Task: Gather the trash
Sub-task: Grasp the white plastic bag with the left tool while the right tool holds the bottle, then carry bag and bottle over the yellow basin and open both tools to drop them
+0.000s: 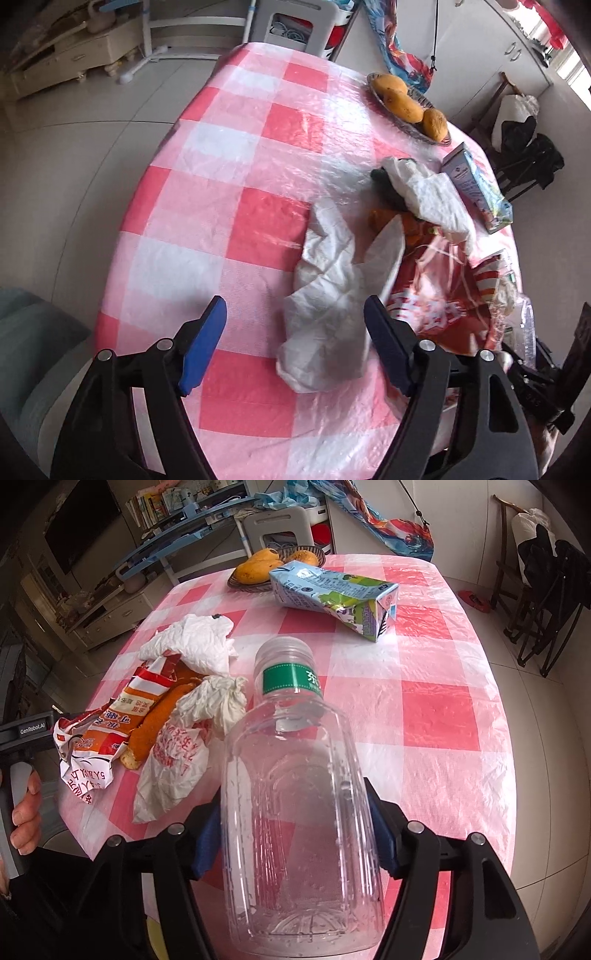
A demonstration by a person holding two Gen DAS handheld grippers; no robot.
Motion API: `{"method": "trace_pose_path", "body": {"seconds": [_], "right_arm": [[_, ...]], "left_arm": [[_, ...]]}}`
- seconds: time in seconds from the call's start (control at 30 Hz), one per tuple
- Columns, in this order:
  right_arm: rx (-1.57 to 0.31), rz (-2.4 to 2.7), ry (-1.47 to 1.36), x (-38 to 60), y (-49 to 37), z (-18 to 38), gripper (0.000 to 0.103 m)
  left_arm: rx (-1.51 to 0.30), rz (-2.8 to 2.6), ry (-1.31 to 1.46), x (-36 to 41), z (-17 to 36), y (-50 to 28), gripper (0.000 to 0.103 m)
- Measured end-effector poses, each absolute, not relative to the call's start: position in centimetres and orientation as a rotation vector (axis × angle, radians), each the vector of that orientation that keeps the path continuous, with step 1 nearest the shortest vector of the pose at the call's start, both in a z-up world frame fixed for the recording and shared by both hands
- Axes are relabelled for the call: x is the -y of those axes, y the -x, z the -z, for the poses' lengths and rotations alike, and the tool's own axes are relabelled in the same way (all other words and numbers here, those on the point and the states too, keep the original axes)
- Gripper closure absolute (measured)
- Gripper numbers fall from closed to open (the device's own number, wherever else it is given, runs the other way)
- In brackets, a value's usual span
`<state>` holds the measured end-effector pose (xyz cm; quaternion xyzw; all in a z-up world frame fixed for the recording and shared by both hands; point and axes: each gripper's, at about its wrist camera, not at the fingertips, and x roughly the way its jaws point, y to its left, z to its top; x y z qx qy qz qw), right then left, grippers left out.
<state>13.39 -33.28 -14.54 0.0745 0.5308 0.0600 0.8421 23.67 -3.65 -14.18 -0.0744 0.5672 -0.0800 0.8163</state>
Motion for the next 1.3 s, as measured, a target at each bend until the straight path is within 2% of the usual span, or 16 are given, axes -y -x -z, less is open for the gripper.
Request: {"method": "trace_pose_path", "body": {"seconds": [0.13,0.23,0.27,0.3,0.33,0.37,0.4,0.47,0.6,0.9,1.13,1.3], "right_arm": [[-1.121,-0.125,-0.148,33.1,-13.5,14.6,0.036],[-1.118,-0.121,-0.135,32.8,-13.5,14.7,0.036],[-1.116,-0.120,-0.137,32.9,-13.6,14.7,0.036],[-1.113,-0.118,-0.140,33.0,-13.6,14.7,0.040],[-1.110,-0.115,-0.139,33.1,-13.6,14.7,0.045],[-1.107,-0.120,-0.151,33.3,-13.6,14.7,0.045],[-1.103,-0.125,-0.173,33.6,-13.5,14.6,0.045],[-1.098,-0.132,-0.210,34.1,-13.5,14.6,0.046],[-1.089,-0.149,-0.309,34.9,-13.4,14.7,0.046],[-1.018,-0.168,-0.586,37.7,-11.9,14.1,0.046],[-0.874,-0.184,-0.640,38.0,-8.5,11.3,0.046],[-0.827,-0.301,-0.602,34.5,-5.2,10.0,0.046]], "left_arm": [[-1.203,0.146,-0.022,5.6,14.7,-23.4,0.024],[-1.180,0.147,-0.142,7.5,15.1,-22.9,0.026],[-1.164,0.168,-0.153,8.0,14.9,-22.8,0.037],[-1.155,0.183,-0.157,8.1,14.6,-22.6,0.052],[-1.149,0.191,-0.156,8.1,14.4,-22.6,0.061],[-1.147,0.192,-0.148,7.9,14.3,-22.5,0.077],[-1.150,0.196,-0.123,7.5,14.1,-22.7,0.086],[-1.144,0.190,-0.078,6.5,13.6,-22.7,0.091],[-1.071,0.177,-0.008,4.2,11.8,-22.3,0.095],[-0.908,0.218,0.138,0.6,7.5,-19.9,0.095],[-0.850,0.250,0.122,0.0,6.0,-16.6,0.095],[-0.850,0.256,0.127,-0.9,6.1,-14.2,0.095]]}}
